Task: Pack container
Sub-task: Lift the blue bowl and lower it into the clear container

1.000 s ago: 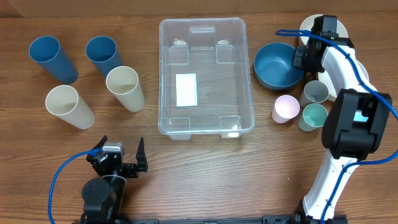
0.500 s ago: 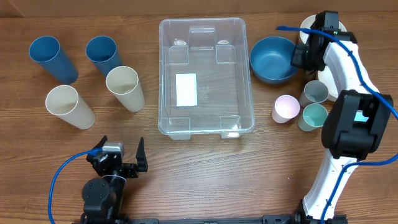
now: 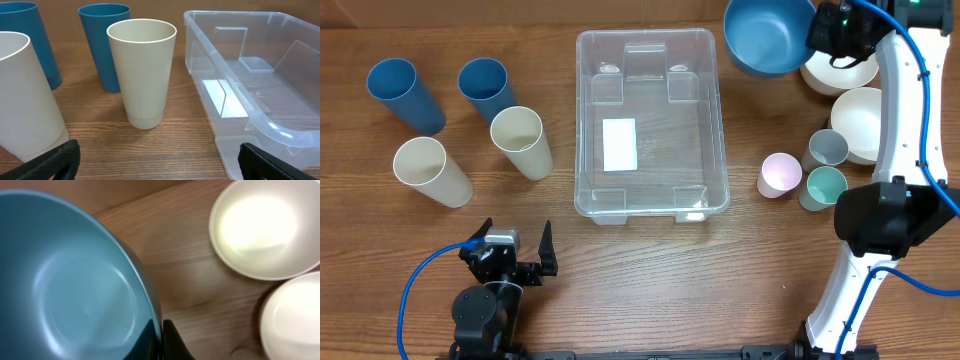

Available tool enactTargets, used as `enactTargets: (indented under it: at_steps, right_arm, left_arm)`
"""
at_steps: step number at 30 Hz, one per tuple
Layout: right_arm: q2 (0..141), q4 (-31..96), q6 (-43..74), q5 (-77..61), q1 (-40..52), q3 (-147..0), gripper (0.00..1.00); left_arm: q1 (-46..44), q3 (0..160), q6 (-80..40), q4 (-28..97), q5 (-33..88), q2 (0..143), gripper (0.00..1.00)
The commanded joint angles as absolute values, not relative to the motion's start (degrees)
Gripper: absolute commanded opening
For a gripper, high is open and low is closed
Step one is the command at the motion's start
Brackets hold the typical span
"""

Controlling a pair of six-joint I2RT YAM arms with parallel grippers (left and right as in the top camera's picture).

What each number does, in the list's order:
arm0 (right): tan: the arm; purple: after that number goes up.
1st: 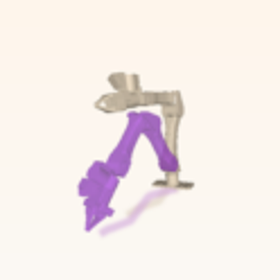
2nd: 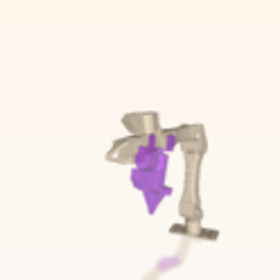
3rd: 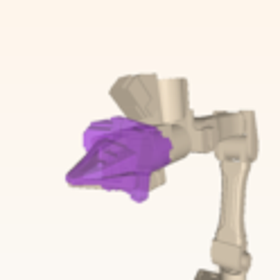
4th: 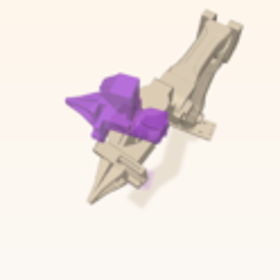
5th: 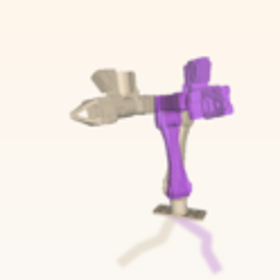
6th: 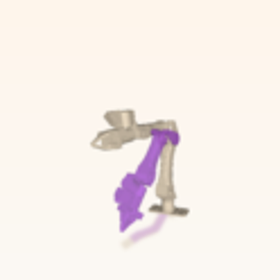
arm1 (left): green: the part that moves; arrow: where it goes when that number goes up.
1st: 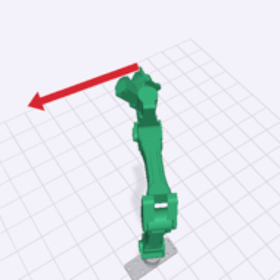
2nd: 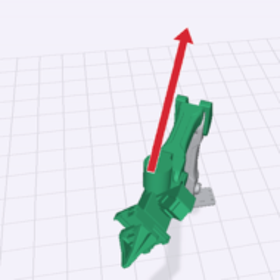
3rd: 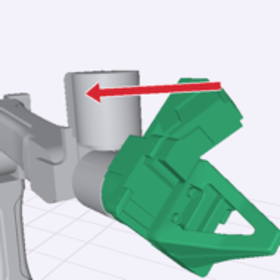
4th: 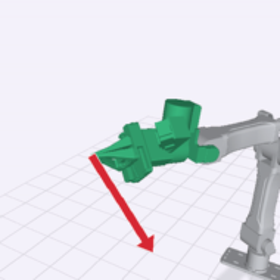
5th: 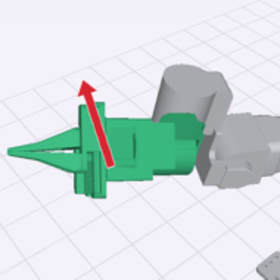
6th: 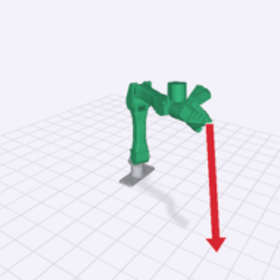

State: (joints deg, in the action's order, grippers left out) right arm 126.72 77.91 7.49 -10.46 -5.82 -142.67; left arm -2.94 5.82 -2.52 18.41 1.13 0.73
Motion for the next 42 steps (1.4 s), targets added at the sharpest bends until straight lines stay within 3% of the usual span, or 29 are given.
enactTargets:
  at_steps: [1,7,10,22,33,34,36,37,42]
  right_arm:
    - [123.9,80.2,7.0,-13.8,-0.6,-147.2,0.04]
    - [124.1,79.3,7.5,-5.0,15.3,-144.7,0.04]
    - [124.4,75.4,7.5,-3.5,18.3,-139.4,0.04]
    - [124.7,50.2,7.7,-3.5,18.7,-115.9,0.04]
    - [132.8,43.7,9.0,-3.9,18.7,-115.4,0.04]
    - [132.8,43.0,9.0,-3.9,18.7,-115.4,0.11]
    - [132.8,42.7,9.0,-3.9,18.7,-115.4,0.54]
    - [132.8,43.2,8.9,-3.9,18.7,-115.6,0.58]
    - [132.2,54.2,8.5,-4.2,19.0,-127.0,0.59]
  left_arm:
    - [-2.6,5.5,-1.4,18.2,1.9,0.3,1.0]
    - [-2.6,5.5,-1.4,18.2,1.9,0.3,1.0]
    - [-2.6,5.5,-1.4,18.2,1.9,0.3,1.0]
    - [-2.6,5.5,-1.4,18.2,1.9,0.3,1.0]
    - [-2.6,5.5,-1.4,18.2,1.9,0.3,1.0]
    - [-2.6,5.5,-1.4,18.2,1.9,0.3,1.0]
    - [-2.6,5.5,-1.4,18.2,1.9,0.3,1.0]
    - [-2.6,5.5,-1.4,18.2,2.0,0.3,1.0]
    - [-2.6,5.5,-1.4,18.2,1.9,0.3,1.0]
